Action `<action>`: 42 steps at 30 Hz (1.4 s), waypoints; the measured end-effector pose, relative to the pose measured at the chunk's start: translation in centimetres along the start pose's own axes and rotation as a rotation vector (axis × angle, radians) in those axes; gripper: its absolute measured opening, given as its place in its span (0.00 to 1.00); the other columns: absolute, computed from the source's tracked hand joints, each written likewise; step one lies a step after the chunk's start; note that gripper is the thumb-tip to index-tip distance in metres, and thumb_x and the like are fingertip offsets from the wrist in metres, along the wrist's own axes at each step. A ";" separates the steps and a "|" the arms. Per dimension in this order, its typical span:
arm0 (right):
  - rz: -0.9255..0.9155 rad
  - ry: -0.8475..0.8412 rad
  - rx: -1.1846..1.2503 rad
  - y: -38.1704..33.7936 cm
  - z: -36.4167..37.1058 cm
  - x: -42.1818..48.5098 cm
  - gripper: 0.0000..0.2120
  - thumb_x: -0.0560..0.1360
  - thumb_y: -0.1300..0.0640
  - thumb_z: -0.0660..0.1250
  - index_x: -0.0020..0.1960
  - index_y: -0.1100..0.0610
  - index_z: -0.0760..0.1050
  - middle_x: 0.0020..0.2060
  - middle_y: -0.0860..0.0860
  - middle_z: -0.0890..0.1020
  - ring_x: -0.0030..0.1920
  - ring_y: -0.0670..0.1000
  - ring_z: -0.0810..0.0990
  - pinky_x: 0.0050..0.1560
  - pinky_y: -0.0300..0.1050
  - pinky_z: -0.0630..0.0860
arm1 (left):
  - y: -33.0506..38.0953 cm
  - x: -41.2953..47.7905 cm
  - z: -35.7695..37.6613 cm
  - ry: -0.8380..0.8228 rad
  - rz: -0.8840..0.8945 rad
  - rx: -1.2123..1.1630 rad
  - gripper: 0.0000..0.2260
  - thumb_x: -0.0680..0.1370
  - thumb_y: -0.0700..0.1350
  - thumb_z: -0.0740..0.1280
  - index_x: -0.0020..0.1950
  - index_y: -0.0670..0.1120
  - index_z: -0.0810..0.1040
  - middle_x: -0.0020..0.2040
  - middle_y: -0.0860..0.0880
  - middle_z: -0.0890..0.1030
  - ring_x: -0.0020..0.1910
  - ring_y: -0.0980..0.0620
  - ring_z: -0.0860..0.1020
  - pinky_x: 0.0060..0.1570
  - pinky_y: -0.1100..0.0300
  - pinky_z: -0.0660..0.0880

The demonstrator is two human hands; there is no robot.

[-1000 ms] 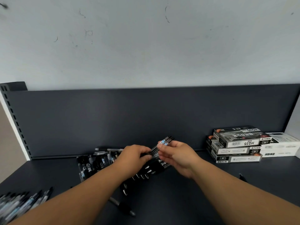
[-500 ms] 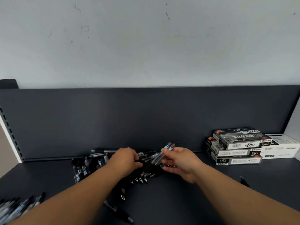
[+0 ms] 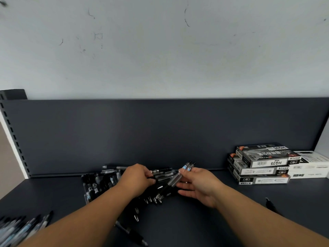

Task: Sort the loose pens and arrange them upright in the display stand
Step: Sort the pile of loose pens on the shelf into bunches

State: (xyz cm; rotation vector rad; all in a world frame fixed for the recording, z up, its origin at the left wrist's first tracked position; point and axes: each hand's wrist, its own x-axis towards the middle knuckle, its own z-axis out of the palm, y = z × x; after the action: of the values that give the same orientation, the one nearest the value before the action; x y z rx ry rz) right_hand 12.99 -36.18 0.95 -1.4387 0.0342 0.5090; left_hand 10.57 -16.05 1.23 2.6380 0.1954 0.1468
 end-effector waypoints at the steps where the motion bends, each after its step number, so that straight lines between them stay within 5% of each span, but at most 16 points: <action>1: 0.000 -0.001 0.002 0.0 0.1 -0.1 0.08 0.80 0.56 0.63 0.56 0.58 0.76 0.52 0.56 0.84 0.53 0.54 0.82 0.45 0.48 0.80 | 0.0 -0.2 -0.1 0.024 -0.001 -0.018 0.09 0.75 0.51 0.71 0.52 0.50 0.83 0.46 0.55 0.81 0.43 0.58 0.76 0.43 0.67 0.69; 8: -0.022 -0.018 0.010 -0.3 1.0 -0.7 0.07 0.80 0.57 0.64 0.55 0.58 0.76 0.51 0.56 0.84 0.50 0.54 0.83 0.42 0.46 0.80 | 0.8 -1.6 -1.0 0.125 -0.048 -0.263 0.05 0.76 0.50 0.70 0.48 0.51 0.83 0.38 0.56 0.81 0.38 0.59 0.78 0.38 0.65 0.72; 14: -0.077 -0.043 0.036 -0.9 2.2 -1.3 0.09 0.80 0.57 0.63 0.58 0.60 0.76 0.51 0.57 0.84 0.51 0.54 0.83 0.41 0.44 0.80 | 1.3 -3.6 -0.8 0.073 -0.077 -0.452 0.04 0.75 0.48 0.71 0.47 0.49 0.82 0.41 0.52 0.82 0.39 0.57 0.78 0.40 0.65 0.73; 20: -0.121 -0.153 0.023 -1.1 4.2 -1.8 0.07 0.80 0.60 0.62 0.56 0.59 0.76 0.50 0.56 0.85 0.47 0.53 0.84 0.39 0.43 0.79 | 0.9 -6.2 -1.8 0.009 -0.078 -0.446 0.05 0.76 0.41 0.70 0.44 0.50 0.77 0.40 0.51 0.80 0.36 0.56 0.76 0.41 0.64 0.73; 24: -0.138 -0.242 0.007 -1.2 6.6 -2.2 0.08 0.80 0.59 0.63 0.56 0.59 0.76 0.48 0.57 0.84 0.46 0.54 0.83 0.42 0.43 0.80 | -0.2 -8.4 -3.2 0.108 -0.120 -0.433 0.03 0.75 0.43 0.71 0.47 0.50 0.81 0.40 0.51 0.83 0.37 0.56 0.78 0.45 0.61 0.75; 32: -0.120 -0.383 -0.055 0.7 13.7 -4.2 0.07 0.79 0.57 0.65 0.54 0.59 0.77 0.47 0.56 0.83 0.43 0.52 0.83 0.38 0.41 0.80 | -4.4 -15.5 -5.8 0.381 -0.265 -0.397 0.06 0.76 0.47 0.70 0.51 0.50 0.83 0.41 0.53 0.84 0.34 0.61 0.77 0.32 0.75 0.69; 42: -0.061 -0.464 -0.107 3.6 25.6 -6.0 0.06 0.79 0.58 0.65 0.52 0.60 0.77 0.43 0.56 0.84 0.37 0.50 0.83 0.31 0.39 0.78 | -13.2 -21.2 -11.7 0.402 -0.361 -0.349 0.07 0.76 0.49 0.70 0.51 0.50 0.84 0.41 0.53 0.85 0.36 0.59 0.80 0.38 0.70 0.74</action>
State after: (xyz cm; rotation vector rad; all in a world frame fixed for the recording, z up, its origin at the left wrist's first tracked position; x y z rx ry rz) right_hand -0.78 -13.64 3.35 -1.3896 -0.4108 0.7916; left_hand -13.39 -2.61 3.66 2.1611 0.7063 0.5349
